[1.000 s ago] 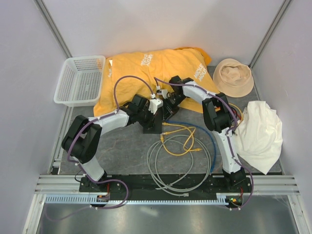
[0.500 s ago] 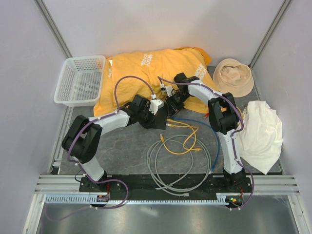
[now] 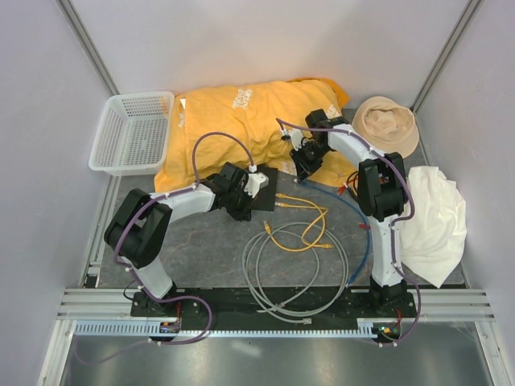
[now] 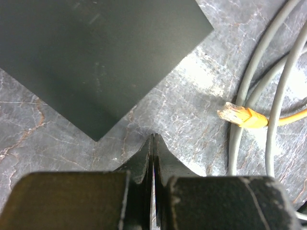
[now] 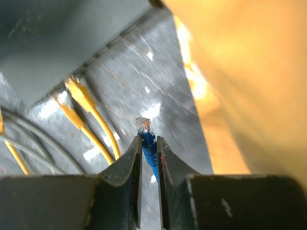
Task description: Pull the plug from the switch port
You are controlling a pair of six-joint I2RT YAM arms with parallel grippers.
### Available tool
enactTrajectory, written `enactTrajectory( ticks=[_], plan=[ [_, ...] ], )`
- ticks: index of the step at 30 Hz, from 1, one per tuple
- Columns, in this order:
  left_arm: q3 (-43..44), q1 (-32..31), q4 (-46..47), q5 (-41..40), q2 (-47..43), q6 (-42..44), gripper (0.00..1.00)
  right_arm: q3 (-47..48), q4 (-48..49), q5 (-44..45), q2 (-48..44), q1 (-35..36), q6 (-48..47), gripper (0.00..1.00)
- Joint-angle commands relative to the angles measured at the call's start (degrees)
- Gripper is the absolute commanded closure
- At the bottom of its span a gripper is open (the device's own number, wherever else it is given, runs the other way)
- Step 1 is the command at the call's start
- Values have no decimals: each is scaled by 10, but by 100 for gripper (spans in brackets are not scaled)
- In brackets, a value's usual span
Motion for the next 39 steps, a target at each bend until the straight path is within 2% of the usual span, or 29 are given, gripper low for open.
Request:
enactTrajectory(
  ticks=[1, 2, 5, 9, 12, 15, 19, 21, 24, 29, 31, 33, 36, 38, 39],
  plan=[
    [-15, -12, 5, -8, -25, 29, 99, 105, -40, -29, -57, -43, -41, 100],
    [-15, -12, 5, -8, -25, 30, 98, 146, -49, -27, -67, -50, -51, 100],
    [-11, -14, 7, -9, -25, 33, 98, 192, -59, 3, -98, -78, -80, 100],
    [3, -14, 7, -14, -22, 36, 98, 203, -57, 57, -143, -107, -136, 100],
    [7, -16, 8, -13, -19, 36, 98, 193, -45, 139, -172, -123, -184, 100],
    [7, -16, 11, -8, -18, 32, 98, 160, -7, 191, -191, -149, -198, 100],
    [6, -17, 17, -4, -15, 29, 99, 109, 7, 186, -196, -169, -199, 100],
    [7, -17, 18, -5, -17, 30, 99, 50, 26, 186, -199, -170, -201, 100],
    [6, -19, 19, -11, -21, 33, 98, -32, 73, 235, -193, -171, -197, 100],
    [-8, -19, 18, -15, -32, 39, 98, -26, 51, 289, -123, -177, -181, 100],
    [-14, -20, 20, -14, -34, 39, 98, -16, 45, 304, -102, -178, -164, 64],
    [-15, -20, 20, -15, -34, 39, 98, -9, 47, 298, -100, -178, -150, 41],
    [-11, -20, 18, -18, -34, 41, 99, 6, 51, 242, -112, -178, -111, 26],
    [-8, -20, 15, -18, -33, 42, 98, 41, 23, 202, -110, -177, -66, 25],
    [-6, -20, 14, -18, -33, 41, 98, 56, 9, 142, -109, -176, -48, 24]
  ],
)
